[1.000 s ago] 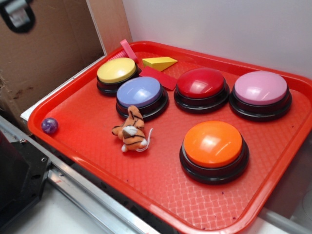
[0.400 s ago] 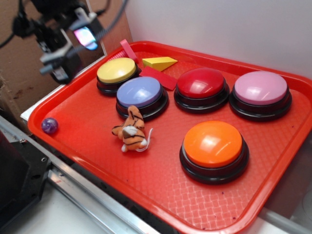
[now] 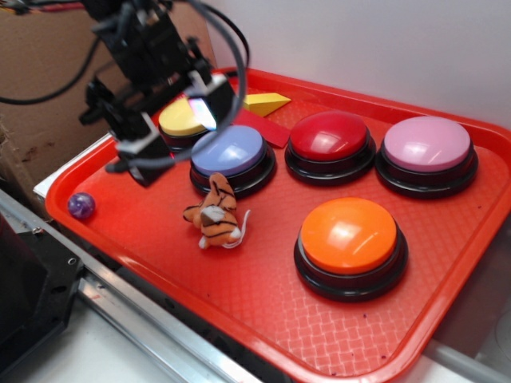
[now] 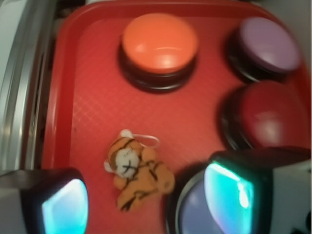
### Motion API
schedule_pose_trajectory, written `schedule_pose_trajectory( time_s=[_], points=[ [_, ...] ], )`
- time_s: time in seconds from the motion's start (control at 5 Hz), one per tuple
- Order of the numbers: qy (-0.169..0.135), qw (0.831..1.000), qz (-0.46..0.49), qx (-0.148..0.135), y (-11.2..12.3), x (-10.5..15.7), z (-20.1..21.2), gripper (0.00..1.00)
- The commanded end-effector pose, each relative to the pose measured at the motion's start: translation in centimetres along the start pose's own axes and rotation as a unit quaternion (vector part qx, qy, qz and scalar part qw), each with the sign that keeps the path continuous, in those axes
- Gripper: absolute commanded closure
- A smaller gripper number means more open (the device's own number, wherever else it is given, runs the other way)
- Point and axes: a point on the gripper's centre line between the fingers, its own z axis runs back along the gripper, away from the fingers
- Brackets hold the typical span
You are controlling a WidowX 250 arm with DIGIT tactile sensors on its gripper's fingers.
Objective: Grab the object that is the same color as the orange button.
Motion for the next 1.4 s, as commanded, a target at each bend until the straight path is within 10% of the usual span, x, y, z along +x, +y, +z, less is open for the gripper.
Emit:
schedule_pose_trajectory(
  time_s=[0.0,0.6,0.8,1.0,1.2],
  points=[
    [-0.043,0.976,-0.207,-0.062,-2.2,0.1,-2.3,0.00],
    [-0.014,0.981,-0.175,-0.077,-1.6,-1.0,-6.9,0.00],
    [-0.013,0.983,-0.169,-0.075,-1.6,-0.7,-7.3,0.67],
    [-0.008,0.986,-0.155,-0.065,-1.7,-0.4,-6.6,1.00],
    [0.046,0.996,-0.037,-0.065,-1.5,0.3,-4.7,1.00]
  ],
)
